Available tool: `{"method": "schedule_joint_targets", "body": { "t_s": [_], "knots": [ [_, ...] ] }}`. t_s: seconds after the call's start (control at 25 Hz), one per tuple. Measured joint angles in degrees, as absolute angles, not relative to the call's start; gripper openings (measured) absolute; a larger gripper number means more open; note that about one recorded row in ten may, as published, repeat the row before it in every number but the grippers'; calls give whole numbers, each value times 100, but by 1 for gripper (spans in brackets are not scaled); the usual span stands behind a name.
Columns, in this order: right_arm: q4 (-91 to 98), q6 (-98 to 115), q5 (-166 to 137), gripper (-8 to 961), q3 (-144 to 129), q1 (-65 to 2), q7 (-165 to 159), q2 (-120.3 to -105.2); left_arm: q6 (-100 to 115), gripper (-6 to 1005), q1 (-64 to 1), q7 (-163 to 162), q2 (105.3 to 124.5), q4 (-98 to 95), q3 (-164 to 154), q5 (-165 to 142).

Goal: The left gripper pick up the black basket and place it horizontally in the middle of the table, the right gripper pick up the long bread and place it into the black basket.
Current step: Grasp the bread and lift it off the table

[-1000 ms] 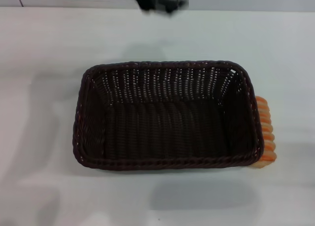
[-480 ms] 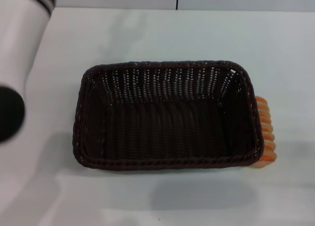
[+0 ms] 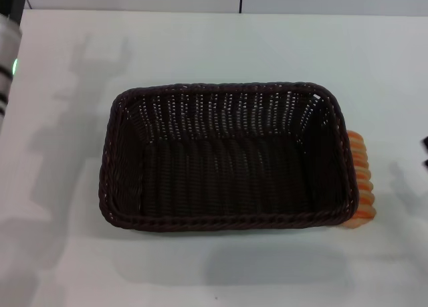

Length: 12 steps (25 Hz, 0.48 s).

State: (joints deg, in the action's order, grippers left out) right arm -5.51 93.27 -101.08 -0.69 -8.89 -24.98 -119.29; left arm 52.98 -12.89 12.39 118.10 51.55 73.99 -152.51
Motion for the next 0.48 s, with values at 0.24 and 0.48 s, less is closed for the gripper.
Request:
{"method": "schedule_joint_targets", "body": {
  "t_s": [0.24, 0.48],
  "knots": [
    [-659, 8792, -10150, 808, -217, -1129, -2496, -11944, 5530, 801, -1309, 796, 11822, 4506, 7448, -15243],
    [-794, 8120, -10305, 807, -305, -1439, -2496, -11941, 5569, 801, -1313, 798, 11824, 4376, 7445, -15278]
  ]
}}
